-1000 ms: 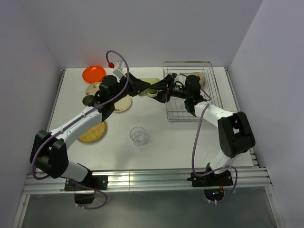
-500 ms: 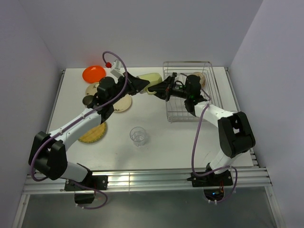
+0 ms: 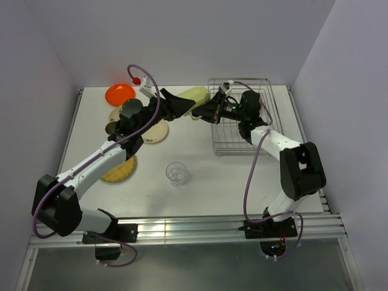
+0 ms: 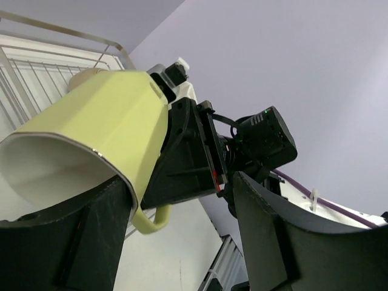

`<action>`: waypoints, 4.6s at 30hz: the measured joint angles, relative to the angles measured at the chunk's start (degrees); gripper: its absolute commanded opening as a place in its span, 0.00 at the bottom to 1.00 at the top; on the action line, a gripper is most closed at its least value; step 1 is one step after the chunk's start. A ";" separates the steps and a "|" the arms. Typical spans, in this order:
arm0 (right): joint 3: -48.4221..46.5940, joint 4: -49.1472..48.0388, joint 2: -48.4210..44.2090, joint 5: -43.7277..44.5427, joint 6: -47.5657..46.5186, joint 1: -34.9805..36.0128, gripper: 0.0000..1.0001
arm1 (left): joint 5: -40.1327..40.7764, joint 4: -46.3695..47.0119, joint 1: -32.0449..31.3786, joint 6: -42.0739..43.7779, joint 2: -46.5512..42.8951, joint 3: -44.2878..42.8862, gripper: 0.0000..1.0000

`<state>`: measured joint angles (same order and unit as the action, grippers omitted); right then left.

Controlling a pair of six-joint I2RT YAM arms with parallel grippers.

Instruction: Load the mixed dishes into the dish rack

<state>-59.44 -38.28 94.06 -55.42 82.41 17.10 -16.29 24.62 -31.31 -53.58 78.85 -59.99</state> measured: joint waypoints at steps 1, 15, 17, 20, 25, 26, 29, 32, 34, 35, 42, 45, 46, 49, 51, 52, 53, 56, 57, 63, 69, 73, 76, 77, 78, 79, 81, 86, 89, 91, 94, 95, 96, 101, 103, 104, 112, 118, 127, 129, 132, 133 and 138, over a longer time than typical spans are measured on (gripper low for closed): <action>-0.33 0.37 0.00 -0.24 -1.25 -0.39 0.00 | 0.04 -0.33 0.02 0.48 -0.39 0.00 0.74; -20.52 38.42 1.73 18.47 -48.00 -10.27 0.00 | 10.40 -14.73 0.90 17.44 -17.20 1.49 0.89; -23.50 41.57 2.84 23.76 -55.28 -9.86 0.00 | 11.98 -15.13 1.07 18.23 -20.83 4.15 0.89; -26.49 44.46 5.46 30.91 -63.52 -9.16 0.00 | 13.66 -16.41 1.27 18.56 -24.09 7.82 0.90; -28.11 46.93 11.06 40.30 -73.24 -8.22 0.00 | 15.82 -20.00 1.51 19.21 -25.35 10.69 0.93; -28.57 47.56 12.37 41.64 -74.55 -8.09 0.00 | 16.31 -20.72 1.57 19.50 -25.57 10.95 0.94; -30.97 49.66 16.37 44.89 -77.44 -7.91 0.00 | 17.35 -22.16 1.81 19.87 -26.12 11.06 0.94; -34.53 50.29 20.92 47.89 -80.06 -7.80 0.00 | 17.94 -22.95 2.05 19.93 -26.75 11.19 0.94; -36.48 50.42 23.08 49.90 -81.44 -7.72 0.00 | 18.18 -23.26 2.21 19.93 -27.15 11.41 0.94; -37.55 50.64 24.15 50.80 -82.09 -7.63 0.00 | 18.25 -23.43 2.25 19.93 -27.34 11.58 0.94; -43.71 51.63 29.64 56.39 -85.09 -6.88 0.00 | 18.82 -24.11 2.64 19.91 -27.78 12.66 0.94; -43.74 51.69 30.58 57.94 -86.05 -6.73 0.00 | 18.99 -24.13 2.84 19.87 -27.78 13.20 0.94; -43.76 51.69 30.93 58.12 -86.33 -6.73 0.00 | 19.02 -24.15 2.86 19.82 -27.78 13.35 0.94; -44.57 52.13 32.61 58.93 -86.58 -6.73 0.00 | 19.02 -24.50 2.99 19.80 -27.76 13.51 0.94; -45.44 52.41 33.79 59.41 -86.55 -6.73 0.00 | 19.02 -24.81 3.06 19.80 -27.78 13.51 0.95; -45.53 52.61 34.18 59.63 -86.55 -6.73 0.00 | 19.04 -25.00 3.10 19.82 -27.78 13.51 0.95; -45.55 52.89 34.45 59.84 -86.55 -6.73 0.00 | 19.08 -25.14 3.10 19.82 -27.78 13.51 0.95; -45.66 53.18 35.04 60.61 -86.55 -6.75 0.00 | 19.17 -25.40 3.17 19.80 -27.91 13.57 0.95; -45.94 53.40 35.32 60.78 -86.55 -6.75 0.00 | 19.17 -25.38 3.17 19.78 -28.11 13.70 0.95; -48.15 53.57 37.22 61.40 -86.53 -7.15 0.01 | 19.17 -25.64 3.34 19.69 -28.68 13.86 0.95; -48.24 53.51 37.33 61.40 -86.49 -7.41 0.08 | 19.17 -25.94 3.39 19.67 -28.79 13.86 0.95; -48.24 53.53 37.33 60.54 -86.29 -7.96 0.16 | 19.17 -25.99 3.39 19.67 -28.79 13.86 0.95; -48.24 53.51 37.33 60.06 -86.27 -8.39 0.28 | 19.17 -26.01 3.39 19.65 -28.79 13.86 0.95; -48.24 53.51 37.33 59.89 -86.12 -8.50 0.32 | 19.17 -26.01 3.39 19.61 -28.79 13.86 0.95; -48.24 53.40 37.33 59.84 -86.14 -8.63 0.42 | 19.17 -26.01 3.39 19.47 -28.79 13.86 0.95; -48.22 53.31 37.33 59.93 -86.01 -8.70 0.47 | 19.17 -26.01 3.39 19.47 -28.79 13.86 0.95; -48.17 52.70 37.33 59.82 -86.14 -8.94 0.62 | 19.17 -26.01 3.43 19.45 -28.79 13.86 0.95; -47.80 50.84 37.13 59.32 -86.33 -9.27 0.75 | 19.30 -26.71 3.56 19.02 -28.76 13.86 0.95; -46.86 49.94 36.54 58.80 -86.42 -9.33 0.77 | 19.87 -27.36 3.76 18.47 -28.74 13.86 0.95; -44.96 49.31 35.28 58.03 -86.55 -9.40 0.77 | 20.74 -28.37 3.87 18.16 -28.46 13.79 0.94; -41.72 48.61 32.30 55.74 -86.77 -9.57 0.78 | 22.05 -30.42 4.15 17.79 -27.65 13.62 0.94; -40.54 48.57 30.91 54.82 -86.84 -9.62 0.78 | 22.64 -31.63 4.28 17.75 -27.19 13.27 0.93; -39.78 48.54 29.57 53.75 -86.82 -9.66 0.78 | 22.97 -32.28 4.42 17.68 -26.86 13.07 0.93; -37.22 47.30 22.62 47.67 -86.88 -9.81 0.77 | 25.62 -36.13 5.35 16.87 -25.70 11.19 0.88; -36.48 47.56 19.74 44.04 -87.54 -9.86 0.77 | 27.28 -37.92 6.10 16.28 -24.96 9.79 0.86; -36.44 48.04 18.45 41.90 -88.04 -9.86 0.77 | 28.17 -38.97 6.56 16.02 -24.48 8.94 0.84; -29.14 51.41 4.74 12.66 -91.01 -9.20 0.65 | 29.97 -49.05 20.24 16.76 -6.51 -4.68 0.68; -17.22 51.63 -5.25 2.27 -90.88 -4.26 0.63 | 30.34 -52.37 25.16 21.53 8.70 -9.86 0.63; -10.34 51.54 -8.39 -1.22 -90.86 -2.91 0.63 | 30.27 -53.66 27.39 27.04 20.09 -16.26 0.60; -10.14 51.43 -8.41 -1.44 -90.79 -2.91 0.62 | 30.25 -53.59 27.50 27.96 22.12 -17.97 0.59; -9.84 50.90 -8.46 -1.75 -90.60 -2.91 0.62 | 30.18 -53.62 27.58 29.20 25.68 -20.87 0.51; -9.73 50.82 -8.46 -1.79 -90.44 -2.91 0.62 | 30.12 -53.64 27.61 29.59 26.86 -21.66 0.46; -9.40 50.73 -8.50 -2.08 -90.20 -2.91 0.62 | 30.25 -54.01 27.61 30.40 29.88 -22.01 0.20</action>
<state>-68.84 12.45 85.56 -57.49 -7.79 14.20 13.96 -29.39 -3.70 -23.18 108.73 -82.00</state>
